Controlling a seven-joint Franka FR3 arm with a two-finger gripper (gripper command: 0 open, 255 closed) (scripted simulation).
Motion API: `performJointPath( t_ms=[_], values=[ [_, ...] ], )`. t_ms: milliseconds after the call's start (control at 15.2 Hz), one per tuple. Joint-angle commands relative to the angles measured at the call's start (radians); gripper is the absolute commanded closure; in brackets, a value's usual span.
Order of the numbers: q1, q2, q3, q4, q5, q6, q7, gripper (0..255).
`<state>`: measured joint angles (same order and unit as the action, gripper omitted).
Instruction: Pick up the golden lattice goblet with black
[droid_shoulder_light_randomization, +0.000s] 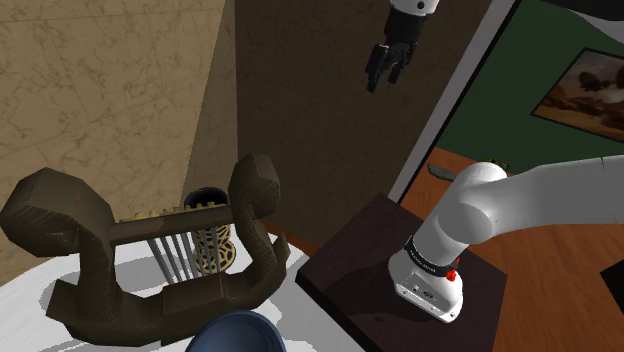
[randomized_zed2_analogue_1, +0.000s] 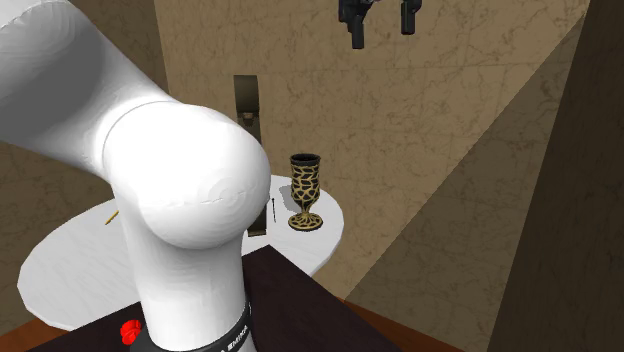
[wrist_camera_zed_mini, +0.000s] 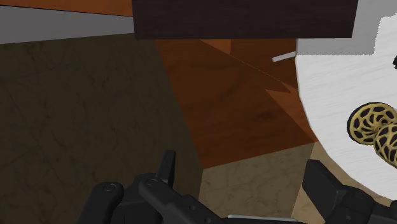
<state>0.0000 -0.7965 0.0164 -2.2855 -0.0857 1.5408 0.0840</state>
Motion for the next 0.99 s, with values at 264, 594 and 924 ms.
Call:
performJointPath(
  t_ms=[264, 594, 924],
  values=[
    [-0.011, -0.031, 0.104, -0.092, 0.065, 0.065, 0.192, 0],
    [-0.024, -0.019, 0.245, -0.164, 0.150, 0.160, 0.432, 0],
    [-0.048, 0.056, 0.396, -0.185, 0.220, 0.269, 0.674, 0]
  ],
)
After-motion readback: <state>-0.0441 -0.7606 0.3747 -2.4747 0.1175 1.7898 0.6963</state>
